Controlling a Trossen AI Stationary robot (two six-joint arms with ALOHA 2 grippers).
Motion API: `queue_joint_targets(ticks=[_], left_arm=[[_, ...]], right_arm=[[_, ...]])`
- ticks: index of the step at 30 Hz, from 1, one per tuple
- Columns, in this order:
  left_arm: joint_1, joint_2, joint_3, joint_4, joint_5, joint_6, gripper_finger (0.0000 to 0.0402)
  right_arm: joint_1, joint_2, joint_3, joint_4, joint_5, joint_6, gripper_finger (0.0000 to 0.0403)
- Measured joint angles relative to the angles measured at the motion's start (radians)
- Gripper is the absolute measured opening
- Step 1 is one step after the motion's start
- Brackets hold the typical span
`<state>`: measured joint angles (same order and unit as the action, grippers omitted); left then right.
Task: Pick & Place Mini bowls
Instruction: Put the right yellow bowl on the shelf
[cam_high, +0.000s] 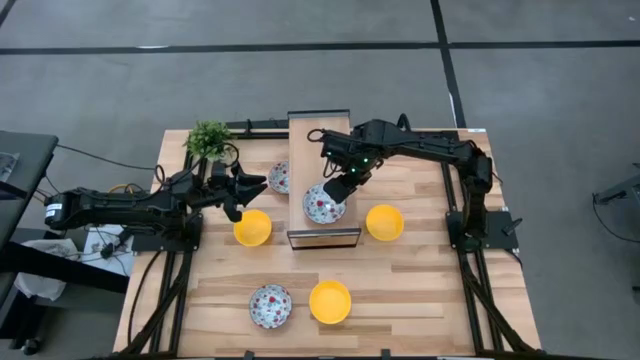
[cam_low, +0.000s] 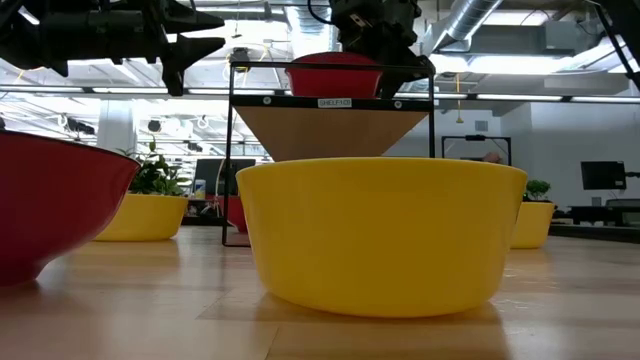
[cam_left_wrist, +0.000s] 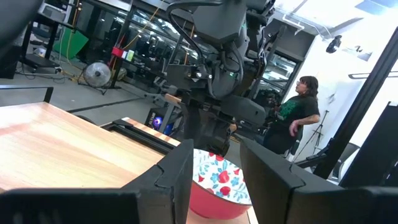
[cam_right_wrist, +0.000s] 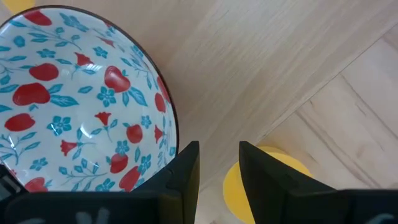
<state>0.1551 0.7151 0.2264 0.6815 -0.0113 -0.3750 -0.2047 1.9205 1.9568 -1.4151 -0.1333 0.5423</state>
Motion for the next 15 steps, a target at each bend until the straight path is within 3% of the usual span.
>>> queue_joint_targets(ticks=[7, 15], left_arm=[[0.000, 0.000, 0.000, 0.000, 0.000, -0.007, 0.0131], [0.000, 0.000, 0.000, 0.000, 0.014, -0.007, 0.0131]], right_arm=[[-0.001, 0.000, 0.000, -0.016, 0.010, 0.000, 0.0102], [-0.029, -0.004, 0.000, -0.152, 0.114, -0.001, 0.0102]])
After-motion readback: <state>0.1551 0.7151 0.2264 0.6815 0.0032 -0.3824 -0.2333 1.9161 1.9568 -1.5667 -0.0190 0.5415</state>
